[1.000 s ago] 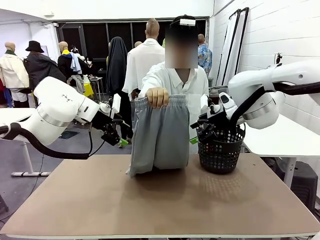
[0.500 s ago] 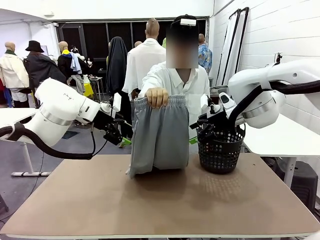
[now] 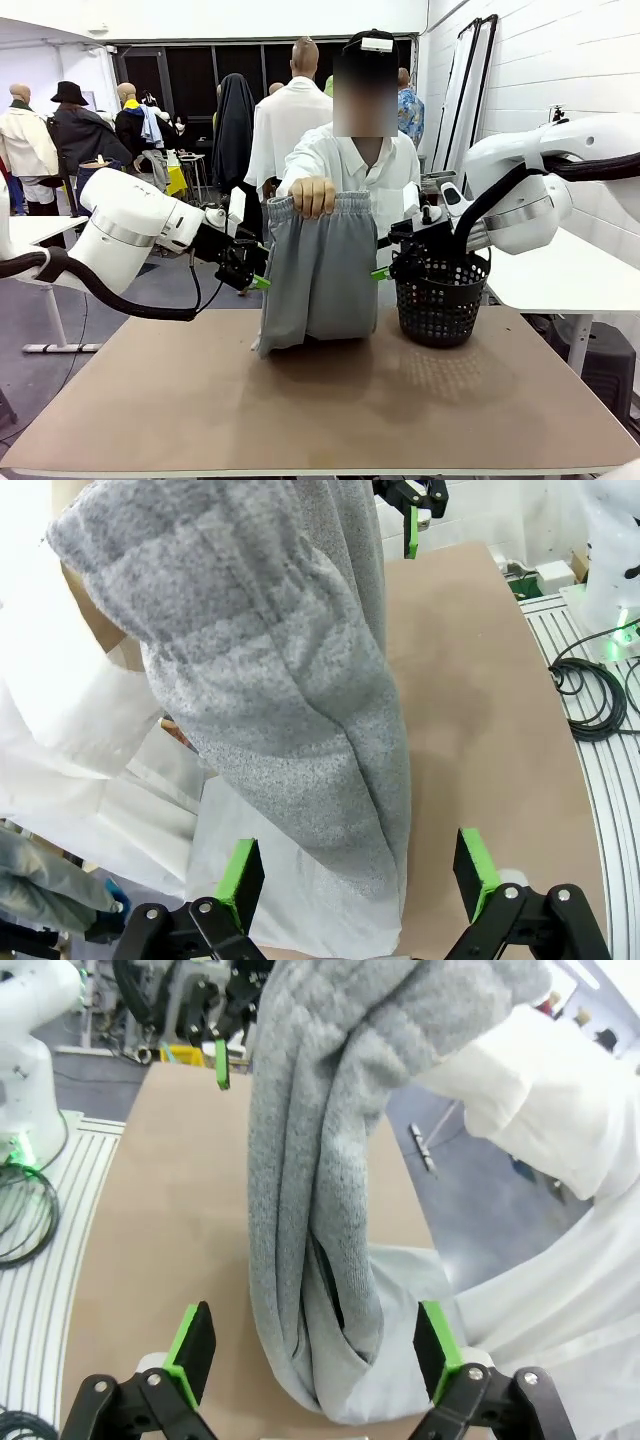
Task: Fold the training pants.
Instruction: Grab both ends of the Training pants handed by a person.
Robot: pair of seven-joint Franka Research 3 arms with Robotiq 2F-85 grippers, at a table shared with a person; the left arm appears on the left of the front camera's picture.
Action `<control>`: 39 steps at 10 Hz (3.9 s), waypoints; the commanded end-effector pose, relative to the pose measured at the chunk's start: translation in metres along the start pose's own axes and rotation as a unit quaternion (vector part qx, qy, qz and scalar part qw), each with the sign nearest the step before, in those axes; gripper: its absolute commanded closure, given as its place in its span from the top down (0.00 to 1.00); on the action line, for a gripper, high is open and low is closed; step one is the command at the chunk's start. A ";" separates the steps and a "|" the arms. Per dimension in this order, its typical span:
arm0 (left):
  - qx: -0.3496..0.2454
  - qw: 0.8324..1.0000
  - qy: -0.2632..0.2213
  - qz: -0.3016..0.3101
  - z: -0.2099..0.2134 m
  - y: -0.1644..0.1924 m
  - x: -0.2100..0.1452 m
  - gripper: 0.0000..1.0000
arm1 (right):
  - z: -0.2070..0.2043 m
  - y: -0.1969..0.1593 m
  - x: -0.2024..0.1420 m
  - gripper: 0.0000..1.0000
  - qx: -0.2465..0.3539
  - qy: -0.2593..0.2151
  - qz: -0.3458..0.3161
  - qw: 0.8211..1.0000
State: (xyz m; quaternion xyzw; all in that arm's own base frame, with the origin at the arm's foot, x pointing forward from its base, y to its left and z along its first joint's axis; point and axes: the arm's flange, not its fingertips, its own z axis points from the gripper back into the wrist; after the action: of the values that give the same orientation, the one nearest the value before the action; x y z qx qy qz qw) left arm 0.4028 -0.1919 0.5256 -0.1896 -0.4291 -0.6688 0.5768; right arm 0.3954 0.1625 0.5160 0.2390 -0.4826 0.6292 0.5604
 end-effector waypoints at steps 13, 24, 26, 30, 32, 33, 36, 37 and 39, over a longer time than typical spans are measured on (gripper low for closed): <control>-0.018 0.991 -0.135 0.010 -0.011 0.001 0.011 1.00 | -0.025 -0.009 -0.003 1.00 0.027 -0.109 0.007 0.994; -0.017 0.969 -0.242 0.044 -0.041 0.014 0.009 1.00 | -0.043 -0.022 0.001 1.00 0.085 -0.200 -0.019 0.976; 0.012 0.970 -0.240 0.041 -0.031 0.013 0.008 1.00 | -0.045 -0.025 0.002 1.00 0.091 -0.204 -0.020 0.975; 0.008 0.967 -0.249 0.047 -0.024 0.011 0.008 1.00 | -0.046 -0.028 0.005 1.00 0.099 -0.213 -0.029 0.972; -0.017 0.968 -0.240 0.067 -0.035 0.011 0.007 1.00 | -0.048 -0.030 0.006 1.00 0.102 -0.217 -0.035 0.970; -0.034 0.968 -0.237 0.077 -0.041 0.010 0.006 1.00 | -0.050 -0.032 0.004 1.00 0.102 -0.215 -0.044 0.970; -0.049 0.966 -0.240 0.081 -0.048 0.009 0.006 1.00 | -0.054 -0.036 0.003 1.00 0.109 -0.213 -0.054 0.969; -0.040 0.965 -0.249 0.071 -0.048 0.009 0.007 1.00 | -0.053 -0.036 0.003 0.82 0.109 -0.213 -0.062 0.969; -0.029 0.952 -0.292 0.086 -0.046 0.012 0.003 0.60 | -0.052 -0.039 0.000 0.43 0.102 -0.218 -0.078 0.967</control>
State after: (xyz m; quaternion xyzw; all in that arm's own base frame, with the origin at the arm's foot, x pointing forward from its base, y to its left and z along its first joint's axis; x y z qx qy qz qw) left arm 0.4214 -0.2329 0.5067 -0.4090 -0.5205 -0.5659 0.4915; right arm 0.4371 0.2005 0.5031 0.4474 -0.4969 0.5850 0.4590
